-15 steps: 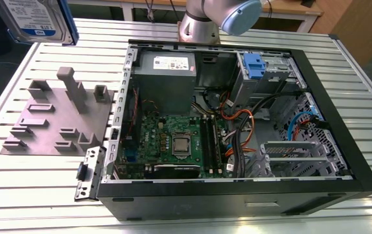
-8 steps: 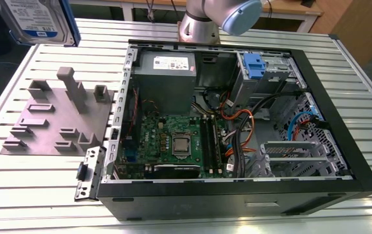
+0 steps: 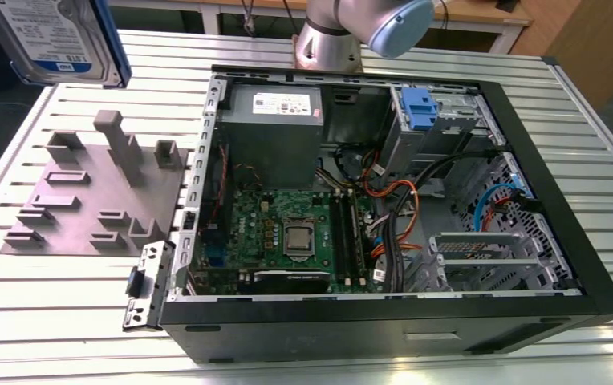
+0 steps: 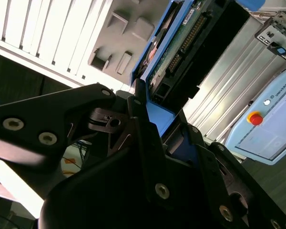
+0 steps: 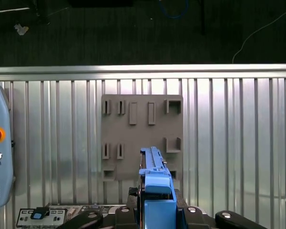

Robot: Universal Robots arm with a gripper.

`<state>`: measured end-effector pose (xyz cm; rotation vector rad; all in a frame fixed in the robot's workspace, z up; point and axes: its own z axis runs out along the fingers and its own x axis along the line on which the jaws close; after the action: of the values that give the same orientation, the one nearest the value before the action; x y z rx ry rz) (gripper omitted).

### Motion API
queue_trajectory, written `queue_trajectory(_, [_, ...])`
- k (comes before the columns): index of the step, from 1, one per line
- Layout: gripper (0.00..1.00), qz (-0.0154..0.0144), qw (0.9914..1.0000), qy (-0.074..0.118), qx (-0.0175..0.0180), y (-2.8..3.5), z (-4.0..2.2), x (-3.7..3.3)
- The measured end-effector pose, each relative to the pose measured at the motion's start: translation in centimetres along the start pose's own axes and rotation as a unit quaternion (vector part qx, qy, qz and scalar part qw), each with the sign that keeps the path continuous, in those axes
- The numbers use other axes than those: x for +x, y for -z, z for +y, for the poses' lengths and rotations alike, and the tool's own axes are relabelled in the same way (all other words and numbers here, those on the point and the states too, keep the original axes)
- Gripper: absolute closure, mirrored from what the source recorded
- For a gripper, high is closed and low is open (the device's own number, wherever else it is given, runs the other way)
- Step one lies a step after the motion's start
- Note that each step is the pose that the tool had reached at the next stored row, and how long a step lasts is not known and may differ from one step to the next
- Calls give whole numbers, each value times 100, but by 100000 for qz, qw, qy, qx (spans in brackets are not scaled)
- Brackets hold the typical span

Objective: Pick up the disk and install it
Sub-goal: 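Pick up the disk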

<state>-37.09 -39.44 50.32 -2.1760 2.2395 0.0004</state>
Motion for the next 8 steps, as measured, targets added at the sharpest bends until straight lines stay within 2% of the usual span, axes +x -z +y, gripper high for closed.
queue_trajectory(8, [64,-3,100000,-4,3,-3,-175,12])
